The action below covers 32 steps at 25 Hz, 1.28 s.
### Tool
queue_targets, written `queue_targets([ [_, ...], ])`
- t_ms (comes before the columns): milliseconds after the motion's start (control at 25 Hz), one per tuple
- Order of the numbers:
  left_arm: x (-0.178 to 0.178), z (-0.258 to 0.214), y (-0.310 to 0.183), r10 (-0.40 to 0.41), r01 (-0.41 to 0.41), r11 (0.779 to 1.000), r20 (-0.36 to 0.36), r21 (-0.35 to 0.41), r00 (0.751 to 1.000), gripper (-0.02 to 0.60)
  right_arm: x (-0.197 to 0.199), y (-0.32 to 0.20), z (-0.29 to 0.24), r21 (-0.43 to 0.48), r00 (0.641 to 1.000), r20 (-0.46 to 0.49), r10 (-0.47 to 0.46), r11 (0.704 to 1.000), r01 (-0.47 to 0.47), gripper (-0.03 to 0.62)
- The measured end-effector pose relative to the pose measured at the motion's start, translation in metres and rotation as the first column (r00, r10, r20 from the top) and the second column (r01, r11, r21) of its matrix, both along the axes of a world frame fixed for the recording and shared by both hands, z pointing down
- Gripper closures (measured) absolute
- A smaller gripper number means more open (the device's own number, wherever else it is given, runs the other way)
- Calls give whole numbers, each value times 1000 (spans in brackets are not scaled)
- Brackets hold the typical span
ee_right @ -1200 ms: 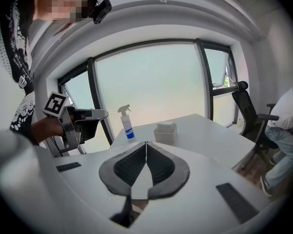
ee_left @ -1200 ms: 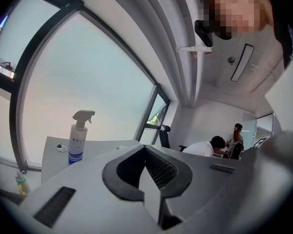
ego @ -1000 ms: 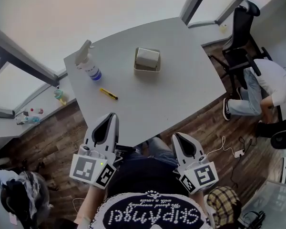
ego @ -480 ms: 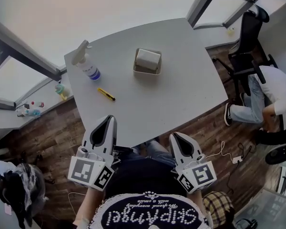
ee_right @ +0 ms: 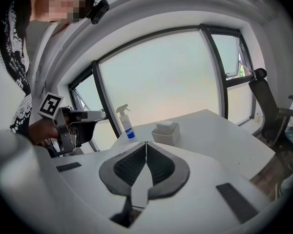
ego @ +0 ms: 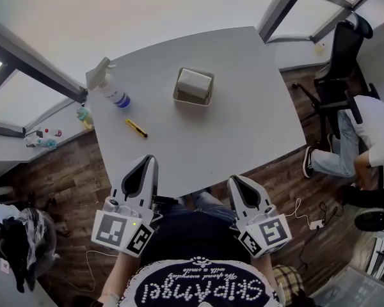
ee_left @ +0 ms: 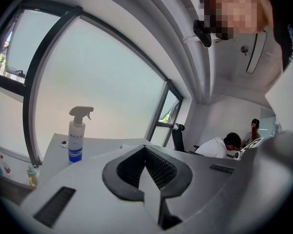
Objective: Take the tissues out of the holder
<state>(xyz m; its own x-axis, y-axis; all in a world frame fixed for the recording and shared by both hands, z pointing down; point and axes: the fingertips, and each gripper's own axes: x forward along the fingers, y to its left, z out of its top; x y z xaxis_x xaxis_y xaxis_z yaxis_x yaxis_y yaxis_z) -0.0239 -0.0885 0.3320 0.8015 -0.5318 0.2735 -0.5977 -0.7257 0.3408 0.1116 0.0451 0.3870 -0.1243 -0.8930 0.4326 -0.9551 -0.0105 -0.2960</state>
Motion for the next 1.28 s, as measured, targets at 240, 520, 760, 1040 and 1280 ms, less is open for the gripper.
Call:
queue_targets([
  [240,24,-4,9,-31,31,999,9,15,999,580,28,-1,1,22,999,17,-29,999,29,580],
  [520,49,-4,20,-62,62,998,11,26,998,580,55,0,6,34,998,29,-63,997,62,580],
  [760,58,-6,29,-73,72,997,16,34,997,580,66,8,8,37,996,46,-71,997,69,580],
  [1040,52,-10,22,-86,85,995,14,60,996,580,67,7,6,42,997,43,-68,997,67,580],
  [1280,37,-14,2,-112,111,991,12,70,994,580,63,3,3,32,998,31,-62,998,61,582],
])
